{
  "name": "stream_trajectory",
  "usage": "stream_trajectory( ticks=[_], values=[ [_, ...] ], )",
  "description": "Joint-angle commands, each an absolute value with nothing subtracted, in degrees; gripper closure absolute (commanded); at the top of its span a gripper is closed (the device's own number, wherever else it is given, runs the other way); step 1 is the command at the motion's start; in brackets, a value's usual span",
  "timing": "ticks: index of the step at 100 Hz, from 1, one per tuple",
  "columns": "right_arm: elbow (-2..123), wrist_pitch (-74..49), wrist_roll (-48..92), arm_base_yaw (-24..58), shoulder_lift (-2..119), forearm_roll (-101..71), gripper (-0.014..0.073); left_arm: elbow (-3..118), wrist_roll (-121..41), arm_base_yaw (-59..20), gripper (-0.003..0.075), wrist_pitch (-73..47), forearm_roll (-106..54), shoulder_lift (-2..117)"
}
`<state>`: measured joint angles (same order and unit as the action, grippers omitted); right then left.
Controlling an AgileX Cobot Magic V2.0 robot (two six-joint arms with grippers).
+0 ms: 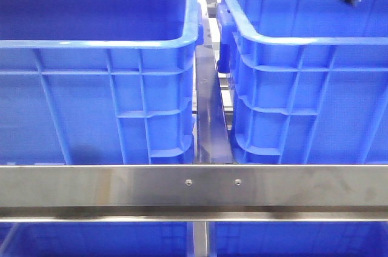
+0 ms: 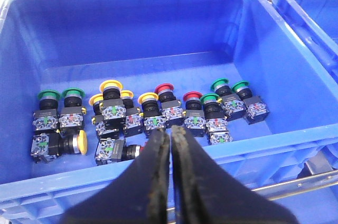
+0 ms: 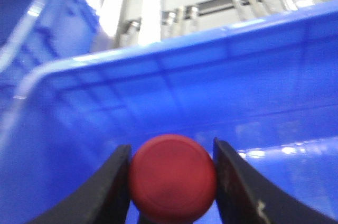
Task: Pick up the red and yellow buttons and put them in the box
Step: 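Carry the red button over the empty crate and open the right gripper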
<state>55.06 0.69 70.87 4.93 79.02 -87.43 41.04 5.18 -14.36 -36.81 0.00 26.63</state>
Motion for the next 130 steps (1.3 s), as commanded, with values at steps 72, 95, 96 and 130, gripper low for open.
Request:
stream_trajectory(
  ticks=[72,95,96,130],
  values=[
    [76.79,7.47,76.39,4.91,104.22,-84.86,0.0433,42.52,5.82,-14.25,0.0739,-32.07,-0.32,26.89],
    [77.42,7.05,76.39,5.50,105.20,-84.86,0.0433,42.52,5.82,-14.25,0.0739,-32.07,-0.40,26.89],
    [77.42,6.99,76.39,5.50,105.27,-84.86,0.0433,42.52,5.82,-14.25,0.0739,-32.07,-0.40,26.89],
    [77.26,3.40,76.39,5.50,108.53,-84.92,0.0382,42.52,5.82,-14.25,0.0739,-32.07,-0.53,26.89]
  ],
)
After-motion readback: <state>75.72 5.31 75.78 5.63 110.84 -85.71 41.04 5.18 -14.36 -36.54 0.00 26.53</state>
